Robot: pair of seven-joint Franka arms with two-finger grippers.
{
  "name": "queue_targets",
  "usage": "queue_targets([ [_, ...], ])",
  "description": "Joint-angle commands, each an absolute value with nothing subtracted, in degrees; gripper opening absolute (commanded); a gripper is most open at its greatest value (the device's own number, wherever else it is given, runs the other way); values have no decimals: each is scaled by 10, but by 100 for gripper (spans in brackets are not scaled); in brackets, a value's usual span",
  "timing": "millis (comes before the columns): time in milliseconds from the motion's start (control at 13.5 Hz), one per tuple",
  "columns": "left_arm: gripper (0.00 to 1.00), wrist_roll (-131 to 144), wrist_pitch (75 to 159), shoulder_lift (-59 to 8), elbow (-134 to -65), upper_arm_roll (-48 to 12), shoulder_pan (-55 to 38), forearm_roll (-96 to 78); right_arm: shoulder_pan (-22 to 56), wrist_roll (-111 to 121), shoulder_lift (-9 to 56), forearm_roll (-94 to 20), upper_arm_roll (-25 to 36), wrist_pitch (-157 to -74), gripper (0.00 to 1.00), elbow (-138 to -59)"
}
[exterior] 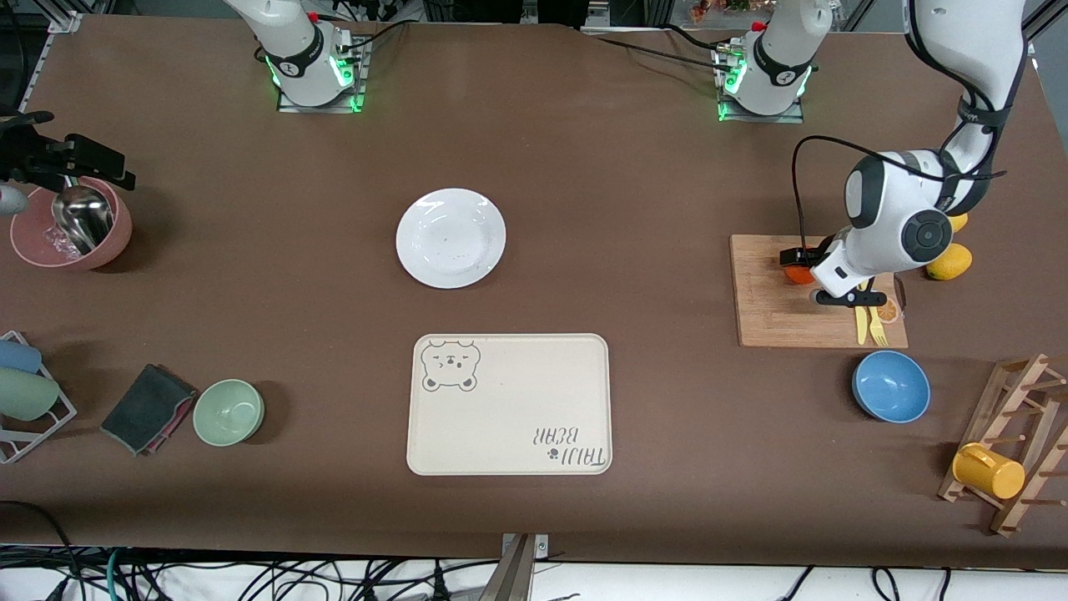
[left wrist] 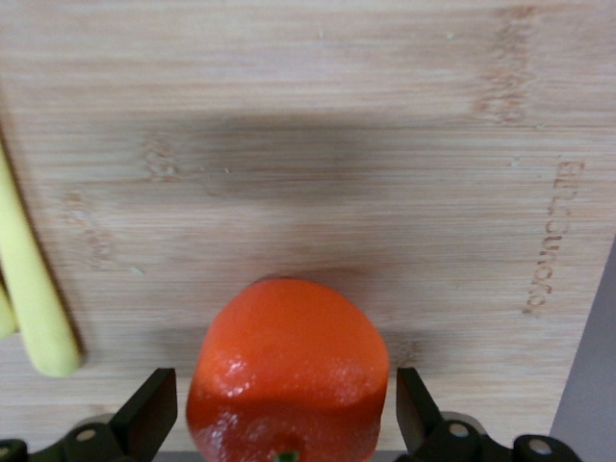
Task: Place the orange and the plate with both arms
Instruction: 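Grasp the orange with the left gripper and lift it, then carry the orange with the left gripper over the white plate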
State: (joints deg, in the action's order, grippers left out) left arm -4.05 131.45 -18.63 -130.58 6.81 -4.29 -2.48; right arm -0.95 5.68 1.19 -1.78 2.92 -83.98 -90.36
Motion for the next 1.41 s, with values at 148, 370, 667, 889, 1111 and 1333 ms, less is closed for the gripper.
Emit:
queue_targets([
  [148,27,-46,1313,-191,-1291,66,-51,-31,-11,60,8,-22,29,-832,100,-903],
  [370,15,-24,1227,-186,-1231,48,-80,-38,-11,60,8,-22,29,-832,100,-903],
  [667,13,177,1163,-193,-1157,-97,-85,-88,-11,60,8,-22,29,-832,100,-903],
  [889,13,371,1167,-241,-1068,-193,-126,-102,-11,60,8,-22,29,-832,100,-904],
  [1111,13,506,1168,-314,-947,-202,-229,-122,-11,60,8,-22,29,-833,100,-905],
  [1333,13,598,1178,-401,-839,-200,-323,-117,-11,60,8,-22,30,-833,100,-905],
])
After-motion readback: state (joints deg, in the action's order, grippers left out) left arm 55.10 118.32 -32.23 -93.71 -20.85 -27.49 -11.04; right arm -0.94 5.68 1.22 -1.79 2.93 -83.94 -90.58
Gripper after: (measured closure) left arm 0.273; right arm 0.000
